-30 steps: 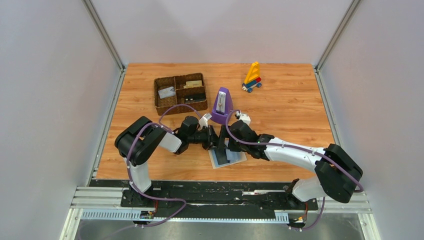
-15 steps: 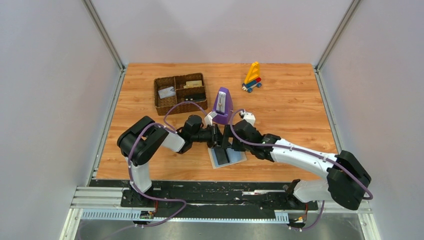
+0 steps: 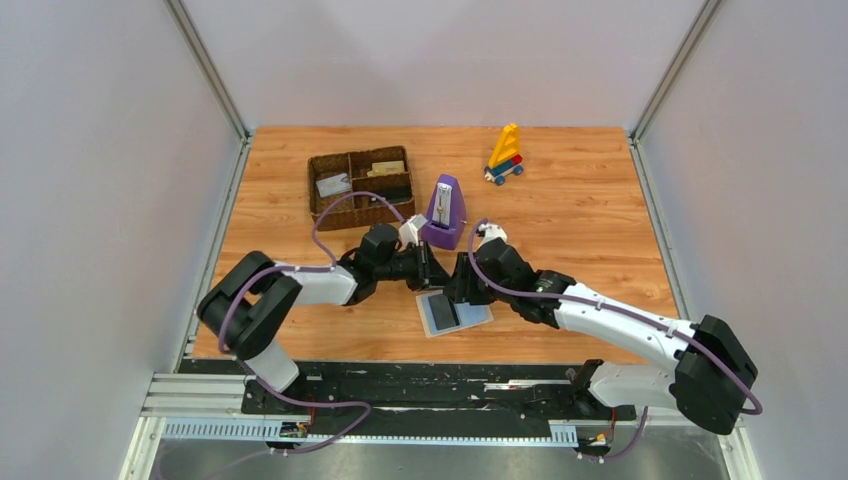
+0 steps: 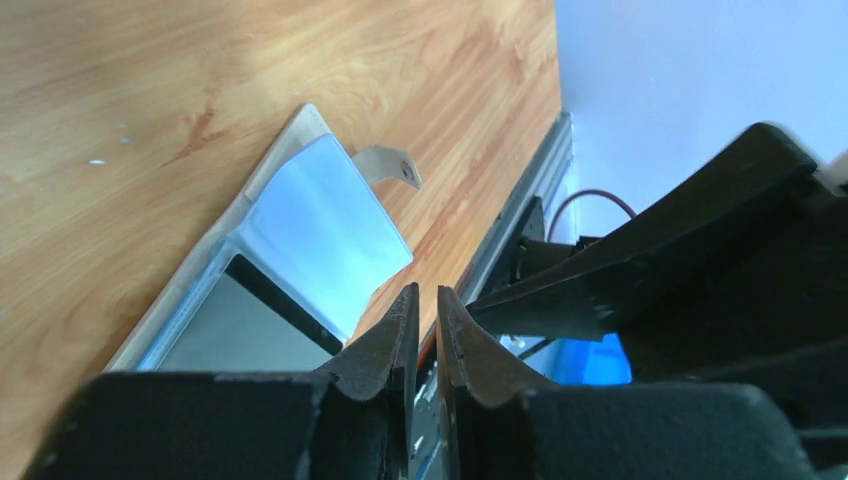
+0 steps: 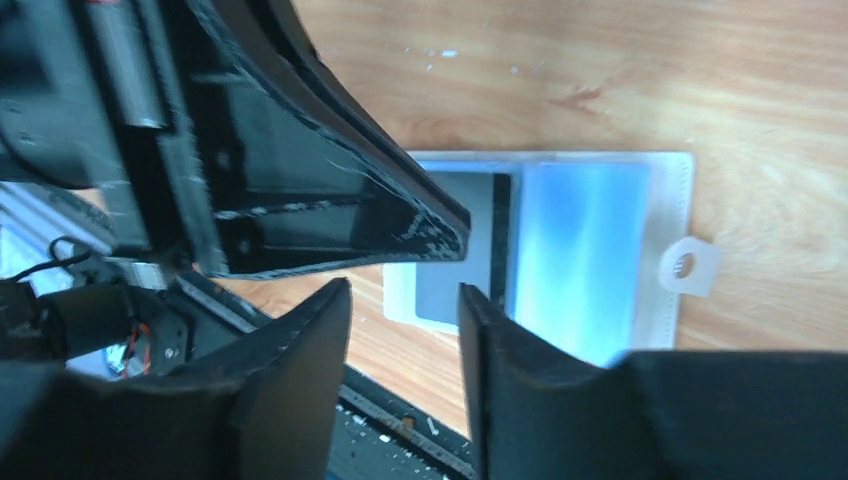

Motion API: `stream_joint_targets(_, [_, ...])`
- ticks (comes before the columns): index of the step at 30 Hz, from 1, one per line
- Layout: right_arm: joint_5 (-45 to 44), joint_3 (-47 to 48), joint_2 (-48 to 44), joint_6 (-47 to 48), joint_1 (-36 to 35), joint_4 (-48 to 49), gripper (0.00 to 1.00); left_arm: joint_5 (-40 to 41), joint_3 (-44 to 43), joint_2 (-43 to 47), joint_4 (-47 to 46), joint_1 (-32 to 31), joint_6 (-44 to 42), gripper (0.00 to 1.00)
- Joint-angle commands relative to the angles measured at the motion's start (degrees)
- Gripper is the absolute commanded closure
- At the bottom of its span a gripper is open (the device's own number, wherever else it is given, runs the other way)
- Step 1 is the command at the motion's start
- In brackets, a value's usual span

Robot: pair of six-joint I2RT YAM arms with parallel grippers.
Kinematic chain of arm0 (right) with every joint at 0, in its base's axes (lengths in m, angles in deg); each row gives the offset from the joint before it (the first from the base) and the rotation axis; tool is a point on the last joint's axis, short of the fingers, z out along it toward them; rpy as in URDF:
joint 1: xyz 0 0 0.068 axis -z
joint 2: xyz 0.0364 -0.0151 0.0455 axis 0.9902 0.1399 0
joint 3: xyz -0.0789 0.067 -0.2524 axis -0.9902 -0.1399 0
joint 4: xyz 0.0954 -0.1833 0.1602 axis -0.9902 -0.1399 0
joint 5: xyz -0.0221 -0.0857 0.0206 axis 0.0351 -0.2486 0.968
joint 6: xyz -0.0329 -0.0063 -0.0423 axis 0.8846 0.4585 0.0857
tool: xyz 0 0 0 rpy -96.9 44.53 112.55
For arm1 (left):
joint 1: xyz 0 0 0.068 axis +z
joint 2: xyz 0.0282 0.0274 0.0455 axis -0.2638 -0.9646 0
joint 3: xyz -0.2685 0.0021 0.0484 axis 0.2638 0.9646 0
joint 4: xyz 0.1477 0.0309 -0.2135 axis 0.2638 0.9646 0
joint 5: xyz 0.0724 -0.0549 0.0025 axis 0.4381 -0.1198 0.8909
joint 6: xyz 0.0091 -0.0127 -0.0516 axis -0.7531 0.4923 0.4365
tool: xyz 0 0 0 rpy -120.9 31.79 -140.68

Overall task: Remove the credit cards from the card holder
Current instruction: Remove the credit card from the card holder.

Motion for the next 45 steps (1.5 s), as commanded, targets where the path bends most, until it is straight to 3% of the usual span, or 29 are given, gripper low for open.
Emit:
stream_joint_targets(1, [8.7,-2.1,1.0,3.7,1.6,6.3,0.62,7.3,1.5,9.1,14.7,0.6,-6.6,0.81])
stream_joint_targets(4, [14.6,-2.5,3.1,4.3,5.0,7.8,0.72,10.3,1.8,11.6,21.2,0.6,-8.3,0.81])
stream_joint_targets(17, [25.5,-4.3,13.0,8.5,12.1,11.5,0.67,9.0,6.3,8.9,17.4,0.6,-6.7,0.82])
stream_joint_targets(33, [31.4,-6.3,20.4,8.4,13.1,18.5,0.67,10.9,6.3,5.2,20.6,0.6,-8.7,0.83])
stream_joint_targets(36, [32.1,-6.5,20.5,8.4,13.2,19.2,0.78,11.0,6.4,5.1,21.4,0.6,-8.9,0.83])
stream_joint_targets(39, [34.0,-6.8,20.3,8.1,13.8,20.2,0.99,11.3,6.3,5.2,22.0,0.6,-9.2,0.83])
stream_joint_targets(45, [35.8,-7.8,18.9,7.3,15.6,20.8,1.0,12.9,5.5,5.5,25.7,0.6,-10.5,0.83])
